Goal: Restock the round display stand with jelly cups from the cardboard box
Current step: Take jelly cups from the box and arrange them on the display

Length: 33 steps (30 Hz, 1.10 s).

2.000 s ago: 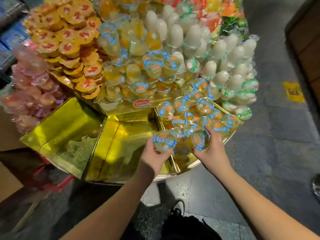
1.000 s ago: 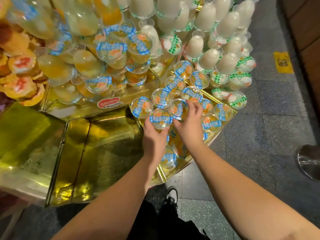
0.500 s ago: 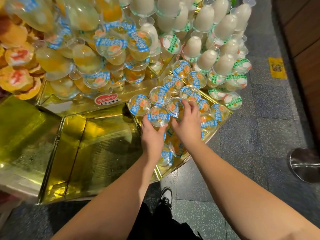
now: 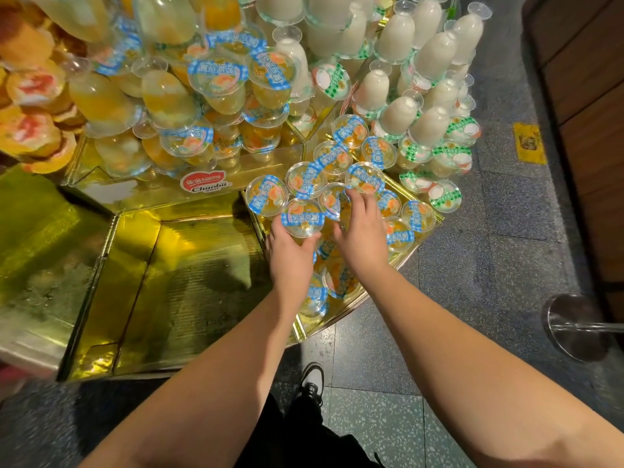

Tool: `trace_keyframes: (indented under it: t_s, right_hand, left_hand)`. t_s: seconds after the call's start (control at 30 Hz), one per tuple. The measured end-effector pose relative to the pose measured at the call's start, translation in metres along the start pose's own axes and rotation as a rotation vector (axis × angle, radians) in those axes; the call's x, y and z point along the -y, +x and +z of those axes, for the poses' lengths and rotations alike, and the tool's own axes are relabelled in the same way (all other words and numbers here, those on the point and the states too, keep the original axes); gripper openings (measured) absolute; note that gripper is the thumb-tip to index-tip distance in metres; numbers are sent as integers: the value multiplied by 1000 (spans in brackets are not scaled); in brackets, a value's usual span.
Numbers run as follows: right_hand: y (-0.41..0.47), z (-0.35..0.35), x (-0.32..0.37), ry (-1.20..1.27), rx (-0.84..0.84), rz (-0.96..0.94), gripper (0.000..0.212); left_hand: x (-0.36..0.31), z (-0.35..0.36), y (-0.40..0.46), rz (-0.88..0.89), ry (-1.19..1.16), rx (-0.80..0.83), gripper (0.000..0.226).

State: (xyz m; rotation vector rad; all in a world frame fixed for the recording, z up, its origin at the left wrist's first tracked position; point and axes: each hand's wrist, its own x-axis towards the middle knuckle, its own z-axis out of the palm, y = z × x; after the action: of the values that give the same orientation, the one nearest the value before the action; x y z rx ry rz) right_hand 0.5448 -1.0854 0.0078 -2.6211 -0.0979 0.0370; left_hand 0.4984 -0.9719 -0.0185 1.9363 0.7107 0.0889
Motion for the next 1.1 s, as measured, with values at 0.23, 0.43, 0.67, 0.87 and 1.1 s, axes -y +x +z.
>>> trace_keyframes:
  t_s: [0.23, 0.43, 0.67, 0.87, 1.1]
  right_hand:
    - [-16, -23, -4, 49, 22, 21, 67]
    - [-25, -58, 17, 31, 36, -38, 41]
    - [-24, -60, 152, 48, 200, -295, 40]
    - [-58, -5, 327, 16, 364, -634, 47]
    - [-150, 119, 525, -30, 554, -887, 48]
  left_hand:
    - [-4, -10, 0, -47, 130, 81, 88]
    - [-2, -64, -34, -85, 49, 175, 64]
    - [8, -234, -24, -44, -4, -45, 44]
    - [62, -420, -23, -95, 51, -265, 44]
    - [180, -635, -59, -105, 133, -487, 25]
